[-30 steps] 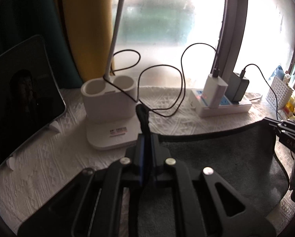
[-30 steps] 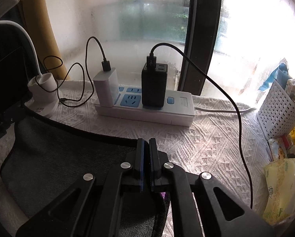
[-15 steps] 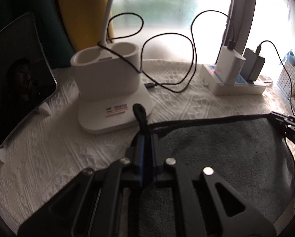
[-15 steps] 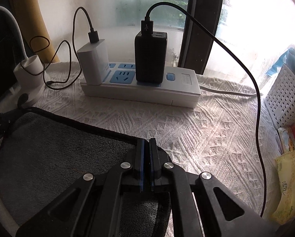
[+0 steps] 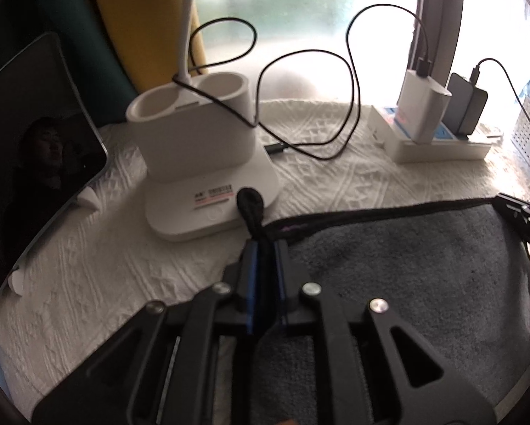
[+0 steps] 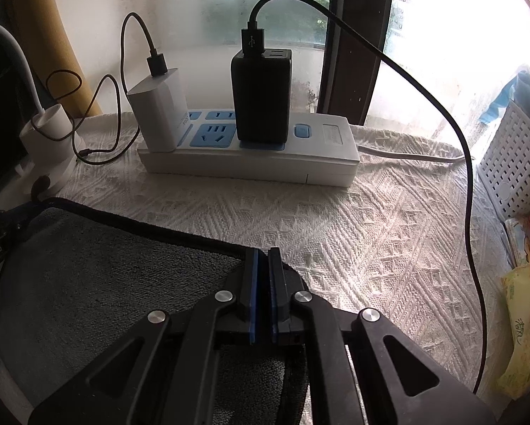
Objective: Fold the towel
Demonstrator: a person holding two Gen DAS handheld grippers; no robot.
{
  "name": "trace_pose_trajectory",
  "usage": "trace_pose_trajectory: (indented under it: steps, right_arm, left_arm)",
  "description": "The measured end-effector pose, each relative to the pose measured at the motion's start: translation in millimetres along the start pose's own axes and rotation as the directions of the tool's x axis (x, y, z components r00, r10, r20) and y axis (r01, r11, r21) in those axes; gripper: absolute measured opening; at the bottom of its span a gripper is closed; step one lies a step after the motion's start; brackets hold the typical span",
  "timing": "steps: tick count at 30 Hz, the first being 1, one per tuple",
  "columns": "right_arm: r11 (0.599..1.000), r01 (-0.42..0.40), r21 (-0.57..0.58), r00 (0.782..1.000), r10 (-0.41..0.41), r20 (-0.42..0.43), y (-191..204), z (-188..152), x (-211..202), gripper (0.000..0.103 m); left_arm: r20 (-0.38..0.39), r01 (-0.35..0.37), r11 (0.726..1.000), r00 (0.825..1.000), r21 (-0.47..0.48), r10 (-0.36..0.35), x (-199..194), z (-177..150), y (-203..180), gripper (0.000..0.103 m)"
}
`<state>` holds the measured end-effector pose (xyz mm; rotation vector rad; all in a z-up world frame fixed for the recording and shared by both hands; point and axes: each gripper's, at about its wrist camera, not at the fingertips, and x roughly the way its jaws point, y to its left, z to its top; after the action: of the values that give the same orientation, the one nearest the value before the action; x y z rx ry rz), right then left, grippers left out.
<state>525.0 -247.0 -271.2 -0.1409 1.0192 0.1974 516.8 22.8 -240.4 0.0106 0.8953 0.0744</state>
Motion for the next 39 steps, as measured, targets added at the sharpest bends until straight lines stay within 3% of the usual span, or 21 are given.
trace_pose_trajectory:
  steps: [4,7,8,9,11,12,17,18,19,20,21,22,27,39]
  right_arm:
    - [1.000,-0.009,0.006,1.000,0.009,-0.008,-0.1,1.9,0.7,0.007]
    - [0.999,-0.002,0.033,1.000,0.002,-0.015,-4.8,3.6,-1.6,0.018]
    - [0.999,0.015,0.039,1.000,-0.015,-0.015,-5.9,4.0,-3.0,0.032]
    - [0.999,0.026,0.046,1.000,-0.025,-0.014,-7.1,3.9,-5.1,0.054]
    - [0.998,0.016,0.057,1.000,-0.015,-0.006,-7.7,3.5,-11.3,0.080]
    - [0.998,0.018,0.060,1.000,-0.018,0.004,-6.8,2.9,-16.5,0.083]
    - [0.998,0.029,0.057,0.997,-0.033,0.063,-3.4,3.9,-51.1,0.083]
    - [0.998,0.027,0.054,0.997,-0.030,0.070,-2.3,4.0,-58.5,0.084]
    - [0.998,0.025,0.052,0.997,-0.029,0.078,-1.0,3.5,-66.0,0.084]
    - [0.998,0.024,0.050,0.996,-0.028,0.089,0.0,3.4,-73.7,0.084]
    - [0.999,0.024,0.048,0.995,-0.029,0.101,1.7,2.7,-82.0,0.084]
    - [0.999,0.024,0.045,0.993,-0.029,0.111,3.4,1.9,-90.1,0.084]
    - [0.998,0.026,0.052,0.987,-0.034,0.159,13.3,-7.1,-126.0,0.084]
    - [0.998,0.037,0.057,0.960,-0.051,0.277,22.9,-49.8,-233.8,0.084]
  left_arm:
    - [0.005,-0.019,0.999,1.000,-0.028,0.020,-8.6,-1.0,5.9,0.016]
    - [0.020,0.019,0.999,1.000,-0.050,-0.018,-18.6,-1.9,11.5,0.018]
    - [0.027,0.031,0.998,0.999,-0.056,-0.030,-20.6,-1.2,11.6,0.018]
    - [0.048,0.039,0.997,0.998,-0.062,-0.036,-26.0,-1.7,13.1,0.018]
    - [0.090,0.030,0.997,0.996,-0.070,-0.024,-37.1,-3.3,16.7,0.019]
    - [0.099,0.019,0.998,0.995,-0.068,-0.012,-42.2,-4.0,17.6,0.019]
    - [0.125,0.006,0.999,0.992,-0.048,0.000,-67.2,-9.1,16.5,0.026]
    - [0.134,0.016,0.999,0.991,-0.051,-0.009,-72.4,-10.2,16.3,0.034]
    - [0.146,0.022,0.998,0.989,-0.054,-0.014,-78.7,-12.0,16.3,0.052]
    - [0.157,0.034,0.998,0.987,-0.057,-0.024,-85.3,-13.5,16.5,0.062]
    - [0.166,0.050,0.997,0.985,-0.058,-0.040,-91.6,-15.3,16.4,0.084]
    - [0.179,0.061,0.996,0.983,-0.066,-0.048,-99.3,-16.9,16.3,0.098]
    - [0.221,0.089,0.994,0.973,-0.066,-0.072,-137.5,-25.9,13.0,0.102]
    - [0.317,0.090,0.991,0.947,-0.097,-0.055,-249.5,-59.6,14.6,0.102]
